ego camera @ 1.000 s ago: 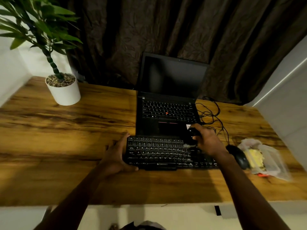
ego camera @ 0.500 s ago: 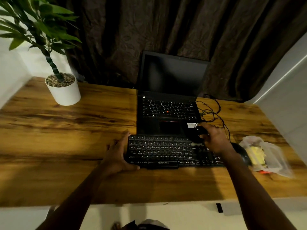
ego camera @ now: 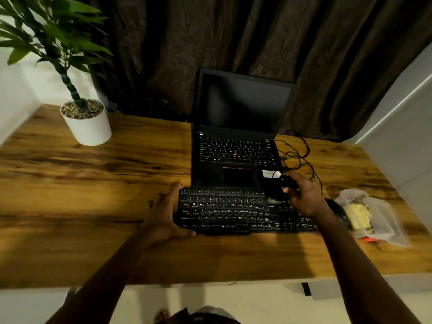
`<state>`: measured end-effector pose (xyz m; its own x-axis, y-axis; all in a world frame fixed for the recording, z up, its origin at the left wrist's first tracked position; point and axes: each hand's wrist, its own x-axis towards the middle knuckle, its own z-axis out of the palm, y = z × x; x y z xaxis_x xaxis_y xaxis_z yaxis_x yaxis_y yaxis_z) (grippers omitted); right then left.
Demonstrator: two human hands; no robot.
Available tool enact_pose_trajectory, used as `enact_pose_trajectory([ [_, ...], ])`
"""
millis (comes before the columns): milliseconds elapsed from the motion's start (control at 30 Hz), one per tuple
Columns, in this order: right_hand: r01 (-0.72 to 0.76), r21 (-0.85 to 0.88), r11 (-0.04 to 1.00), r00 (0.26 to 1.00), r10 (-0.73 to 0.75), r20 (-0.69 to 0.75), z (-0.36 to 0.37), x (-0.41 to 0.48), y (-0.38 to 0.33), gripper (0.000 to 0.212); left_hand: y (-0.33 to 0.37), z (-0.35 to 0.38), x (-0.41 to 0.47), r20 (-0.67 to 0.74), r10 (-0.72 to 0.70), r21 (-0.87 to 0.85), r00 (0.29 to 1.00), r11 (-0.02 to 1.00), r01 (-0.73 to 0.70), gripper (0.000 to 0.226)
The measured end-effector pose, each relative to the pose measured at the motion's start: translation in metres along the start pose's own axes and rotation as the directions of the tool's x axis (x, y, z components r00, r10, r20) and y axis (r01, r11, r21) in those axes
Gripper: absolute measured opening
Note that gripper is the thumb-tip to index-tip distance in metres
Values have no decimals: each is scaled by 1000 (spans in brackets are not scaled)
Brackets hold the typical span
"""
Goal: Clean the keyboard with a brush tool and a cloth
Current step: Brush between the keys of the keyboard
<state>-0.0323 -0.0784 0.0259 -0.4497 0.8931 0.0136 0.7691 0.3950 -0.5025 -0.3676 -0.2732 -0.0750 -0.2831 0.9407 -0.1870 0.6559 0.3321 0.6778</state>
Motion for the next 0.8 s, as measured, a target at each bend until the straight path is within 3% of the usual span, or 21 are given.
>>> enact_pose_trajectory([
  [133, -7, -70, 998, 999, 10, 43, 11, -1, -21, 59, 0, 1, 1, -8, -4, 11, 1000, 1000, 4, 148],
  [300, 155, 16, 988, 982, -156, 106, 34, -2, -58, 47, 2, -2, -1, -7, 8, 20, 1000, 1000, -8, 147],
  [433, 100, 14, 995, 990, -100, 100, 19, -1, -44, 47, 2, -2, -2, -6, 12, 10, 1000, 1000, -12, 148],
  [600, 42, -109, 993, 997, -35, 65, -4, -14, -33, 51, 5, -3, -3, -17, 17, 8, 1000, 1000, -17, 148],
  [800, 40, 3, 999, 994, -40, 101, 15, -11, -34, 52, -1, 1, 0, -6, 12, 7, 1000, 1000, -12, 147],
])
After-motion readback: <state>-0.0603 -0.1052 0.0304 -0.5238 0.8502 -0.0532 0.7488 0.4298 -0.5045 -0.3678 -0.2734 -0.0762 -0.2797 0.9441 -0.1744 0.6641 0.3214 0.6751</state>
